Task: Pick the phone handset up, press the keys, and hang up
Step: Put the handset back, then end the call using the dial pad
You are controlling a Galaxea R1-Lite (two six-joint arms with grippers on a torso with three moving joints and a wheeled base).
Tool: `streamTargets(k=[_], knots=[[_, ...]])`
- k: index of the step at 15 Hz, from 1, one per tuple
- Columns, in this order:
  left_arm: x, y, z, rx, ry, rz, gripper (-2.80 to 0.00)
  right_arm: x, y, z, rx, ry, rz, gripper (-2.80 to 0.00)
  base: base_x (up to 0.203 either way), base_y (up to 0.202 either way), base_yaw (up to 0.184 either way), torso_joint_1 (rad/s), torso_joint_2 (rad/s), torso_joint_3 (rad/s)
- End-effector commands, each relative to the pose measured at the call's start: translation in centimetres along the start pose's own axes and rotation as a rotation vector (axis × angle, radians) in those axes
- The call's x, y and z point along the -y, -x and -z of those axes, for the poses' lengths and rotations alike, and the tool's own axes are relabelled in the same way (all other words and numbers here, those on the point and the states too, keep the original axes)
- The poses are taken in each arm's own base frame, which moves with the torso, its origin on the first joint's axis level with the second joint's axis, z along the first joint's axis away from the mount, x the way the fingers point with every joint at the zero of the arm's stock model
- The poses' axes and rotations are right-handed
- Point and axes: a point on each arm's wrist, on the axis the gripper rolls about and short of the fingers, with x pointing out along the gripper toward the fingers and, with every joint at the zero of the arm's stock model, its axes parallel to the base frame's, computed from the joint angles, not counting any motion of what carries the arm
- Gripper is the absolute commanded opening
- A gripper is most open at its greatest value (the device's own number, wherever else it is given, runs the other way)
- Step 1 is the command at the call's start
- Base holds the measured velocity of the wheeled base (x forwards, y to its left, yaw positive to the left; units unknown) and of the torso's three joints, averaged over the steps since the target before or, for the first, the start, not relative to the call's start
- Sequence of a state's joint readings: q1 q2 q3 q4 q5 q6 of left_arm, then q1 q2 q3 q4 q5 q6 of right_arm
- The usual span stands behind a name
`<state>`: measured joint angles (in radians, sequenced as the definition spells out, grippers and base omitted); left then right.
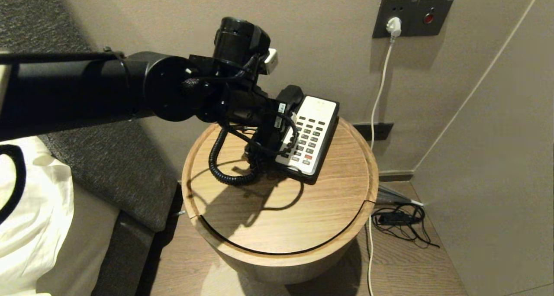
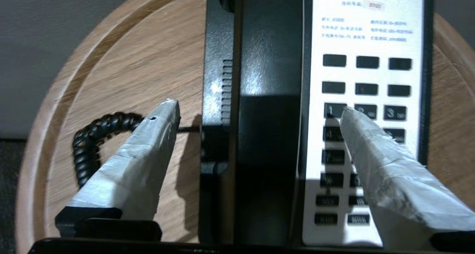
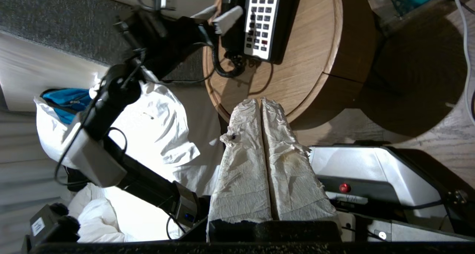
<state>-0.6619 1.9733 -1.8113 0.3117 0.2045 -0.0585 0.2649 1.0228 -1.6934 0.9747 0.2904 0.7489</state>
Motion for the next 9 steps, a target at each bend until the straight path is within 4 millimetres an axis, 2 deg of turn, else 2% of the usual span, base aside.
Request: streamTargets(k=[1, 2, 4, 5, 7, 9], knots=[[-0.4, 2.0, -0.3, 0.018, 0.004, -0.002, 0.0, 0.2, -0.6, 0.0, -0.031, -0.013, 0.01, -2.8, 0.0, 0.0, 0.0, 0.0, 0.0, 0.0], [-0.6, 3.0, -0.3, 0.023, 0.006, -0.002, -2.8, 0.6, -1.0, 0.2, -0.055, -0.021, 0.019, -2.8, 0.0, 0.0, 0.0, 0.0, 0.0, 0.0], [-1.1, 5.5, -0.4, 0.04, 0.011, 0.0, -2.8, 1.4, -2.2, 0.7, -0.12, -0.033, 0.051, -2.8, 0.0, 0.0, 0.0, 0.0, 0.0, 0.0], [-1.4, 6.8, -0.3, 0.051, 0.012, 0.002, -2.8, 1.6, -3.4, 0.5, -0.154, -0.037, 0.068, -2.8, 0.0, 0.0, 0.0, 0.0, 0.0, 0.0], [-2.0, 9.6, -0.3, 0.08, 0.02, 0.006, -2.8, 1.8, -7.0, -0.4, -0.237, -0.041, 0.102, -2.8, 0.0, 0.0, 0.0, 0.0, 0.0, 0.0], [-2.8, 12.3, -0.3, 0.118, 0.032, 0.003, -2.8, 1.7, -11.3, -1.0, -0.336, -0.025, 0.127, -2.8, 0.0, 0.0, 0.0, 0.0, 0.0, 0.0]])
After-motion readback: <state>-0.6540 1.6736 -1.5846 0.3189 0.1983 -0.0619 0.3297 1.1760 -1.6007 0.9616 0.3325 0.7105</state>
